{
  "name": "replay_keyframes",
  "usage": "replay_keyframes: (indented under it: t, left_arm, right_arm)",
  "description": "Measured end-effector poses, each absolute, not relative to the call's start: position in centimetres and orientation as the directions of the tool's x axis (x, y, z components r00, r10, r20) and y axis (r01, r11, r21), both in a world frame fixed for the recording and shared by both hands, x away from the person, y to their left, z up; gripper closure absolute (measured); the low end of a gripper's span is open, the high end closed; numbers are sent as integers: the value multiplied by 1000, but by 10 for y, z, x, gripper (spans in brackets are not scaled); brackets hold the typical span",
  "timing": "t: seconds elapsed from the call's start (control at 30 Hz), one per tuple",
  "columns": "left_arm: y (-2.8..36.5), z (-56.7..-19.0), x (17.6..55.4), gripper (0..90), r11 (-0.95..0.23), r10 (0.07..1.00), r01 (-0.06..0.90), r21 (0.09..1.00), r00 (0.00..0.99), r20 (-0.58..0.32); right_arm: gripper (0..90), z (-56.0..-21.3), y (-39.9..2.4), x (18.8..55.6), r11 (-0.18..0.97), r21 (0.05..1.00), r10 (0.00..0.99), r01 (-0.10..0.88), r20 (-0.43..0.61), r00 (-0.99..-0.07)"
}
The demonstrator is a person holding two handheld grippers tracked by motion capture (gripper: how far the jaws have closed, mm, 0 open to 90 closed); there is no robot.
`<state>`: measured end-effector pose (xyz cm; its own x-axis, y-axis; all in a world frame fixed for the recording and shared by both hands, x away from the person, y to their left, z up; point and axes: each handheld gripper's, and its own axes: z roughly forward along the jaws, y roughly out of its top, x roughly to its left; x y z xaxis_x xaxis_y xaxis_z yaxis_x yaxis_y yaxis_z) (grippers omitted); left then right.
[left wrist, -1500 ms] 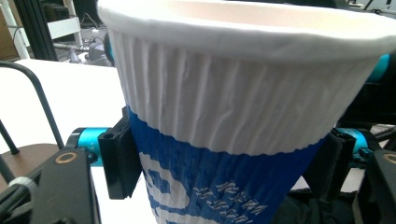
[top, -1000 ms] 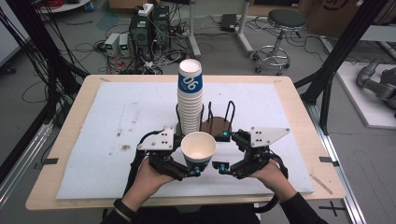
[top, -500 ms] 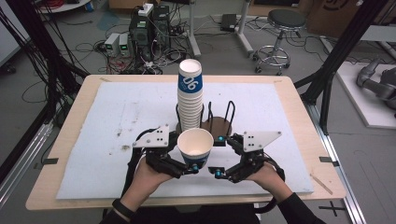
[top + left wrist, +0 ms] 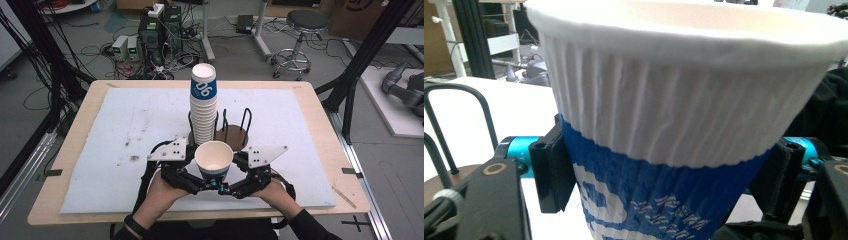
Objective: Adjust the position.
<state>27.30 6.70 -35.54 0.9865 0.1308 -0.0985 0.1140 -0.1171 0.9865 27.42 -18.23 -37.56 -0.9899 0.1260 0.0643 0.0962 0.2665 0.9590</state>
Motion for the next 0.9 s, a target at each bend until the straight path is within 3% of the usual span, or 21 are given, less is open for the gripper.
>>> replay_keyframes:
  t: [0.33,0.9]
  left_arm:
    - [69,-351,272,169,-73,159,102,992,983,-89]
    - [71,-342,267,233,-61,155,77,995,986,-67]
  right_arm:
    - [305,-377,-184,275,245,964,131,99,68,-989]
    - [292,-377,-180,272,240,965,118,103,76,-990]
